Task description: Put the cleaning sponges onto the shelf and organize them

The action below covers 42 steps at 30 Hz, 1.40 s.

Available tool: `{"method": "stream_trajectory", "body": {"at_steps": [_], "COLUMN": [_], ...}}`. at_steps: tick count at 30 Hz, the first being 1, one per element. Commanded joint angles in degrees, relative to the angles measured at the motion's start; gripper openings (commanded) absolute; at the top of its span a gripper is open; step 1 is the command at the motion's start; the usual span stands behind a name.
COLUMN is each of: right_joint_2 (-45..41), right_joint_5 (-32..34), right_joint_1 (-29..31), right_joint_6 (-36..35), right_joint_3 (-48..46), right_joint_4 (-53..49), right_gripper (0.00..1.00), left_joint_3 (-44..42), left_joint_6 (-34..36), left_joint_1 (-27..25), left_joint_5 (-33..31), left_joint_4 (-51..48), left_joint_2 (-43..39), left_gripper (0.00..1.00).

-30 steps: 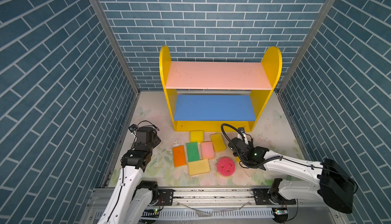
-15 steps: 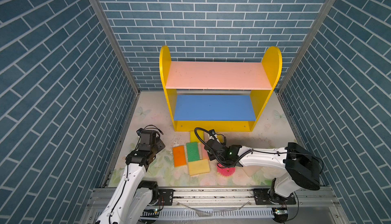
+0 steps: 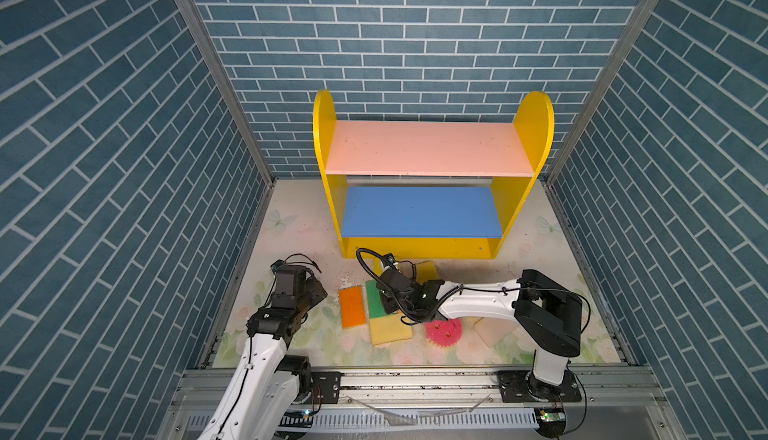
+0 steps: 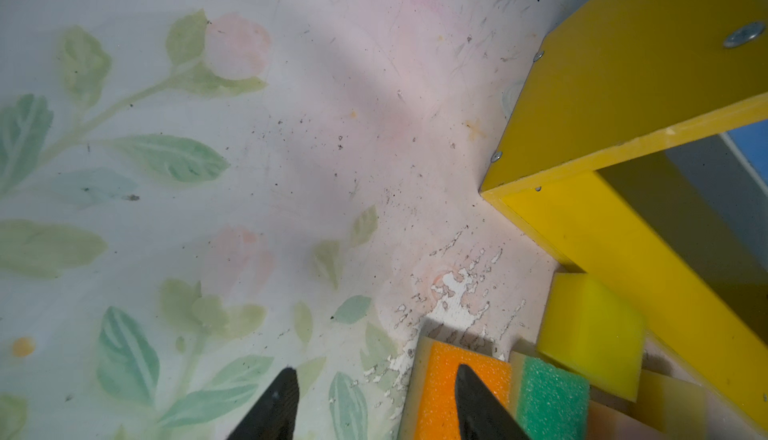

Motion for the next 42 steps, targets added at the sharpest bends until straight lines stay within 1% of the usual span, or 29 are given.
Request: {"method": "stream_trajectory", "body": {"at_steps": [1, 4, 8, 12, 16, 18, 20, 24, 27, 31, 33, 34, 36, 38, 40, 42], "right_joint_2": [2.0, 1.8, -1.2, -5.1, -6.6, -7.6, -7.8, -6.9, -6.4, -4.8, -4.1, -3.7, -3.0, -1.6, 0.4, 3.0], "right_joint_5": [-1.5, -2.5, -1.5, 1.0, 2.8, 4.2, 4.1, 2.8, 1.5, 0.9, -1.4, -2.2, -3.7, -5.8, -7.4, -7.7], "right_joint_1": [-2.4, -5.3, -8.8, -11.3, -12.9, -13.1, -13.1, -12.6, -10.9, -8.3, -8.0, -7.7, -7.7, -7.4, -7.1, -6.1], "right_joint_6": [3.2, 6.9, 9.2, 8.5, 7.6, 7.4, 6.3, 3.3, -0.1, -2.6, -2.8, -2.3, -2.3, -3.1, -4.6, -6.7], "right_joint_3": [3.0, 1.2, -4.2, -8.5, -8.6, -8.9, -8.7, -4.6, -1.2, 1.8, 1.3, 1.2, 1.3, 2.8, 6.0, 10.2], "right_joint_4": [-2.3, -3.2, -3.1, -4.6, -8.3, -8.5, -7.4, -7.9, -7.1, -6.2, -3.3, -2.2, -0.2, 1.1, 0.1, -1.9], "right_gripper": [0.25, 0.25, 0.25, 0.25, 0.25, 0.25, 0.25, 0.26, 0.26, 0.31, 0.35, 0.35, 0.32, 0.23, 0.16, 0.14], "left_joint_3": [-0.5, 0.1, 0.4, 0.6, 0.3, 0.4, 0.4, 0.6, 1.9, 1.4, 0.7, 0.5, 0.8, 0.8, 0.4, 0.2], "left_joint_6": [-0.5, -0.4, -1.0, -1.6, -1.8, -2.0, -2.0, -2.4, -1.6, -1.3, -1.4, -1.4, -1.3, -1.3, -1.5, -1.7], "left_joint_1": [-0.1, -0.1, -0.1, -0.2, -0.2, -0.2, -0.2, -0.3, -0.7, -0.9, -0.9, -0.9, -0.9, -0.9, -0.9, -0.9], "left_joint_5": [0.8, 1.0, 2.0, 2.2, 2.9, 3.0, 3.3, 4.4, 4.8, 4.3, 5.0, 5.1, 5.0, 4.9, 4.8, 4.1], "left_joint_4": [1.4, 2.2, 3.8, 5.2, 7.0, 7.4, 7.7, 9.0, 9.1, 9.6, 10.3, 10.2, 9.5, 9.2, 9.3, 9.0], "left_joint_2": [0.8, 2.5, 3.9, 5.1, 5.8, 6.3, 6.7, 7.8, 8.9, 8.8, 8.7, 8.7, 8.8, 8.4, 7.6, 6.7], "left_gripper": [0.61, 0.61, 0.61, 0.61, 0.61, 0.61, 0.61, 0.61, 0.60, 0.61, 0.61, 0.61, 0.61, 0.61, 0.61, 0.61]}}
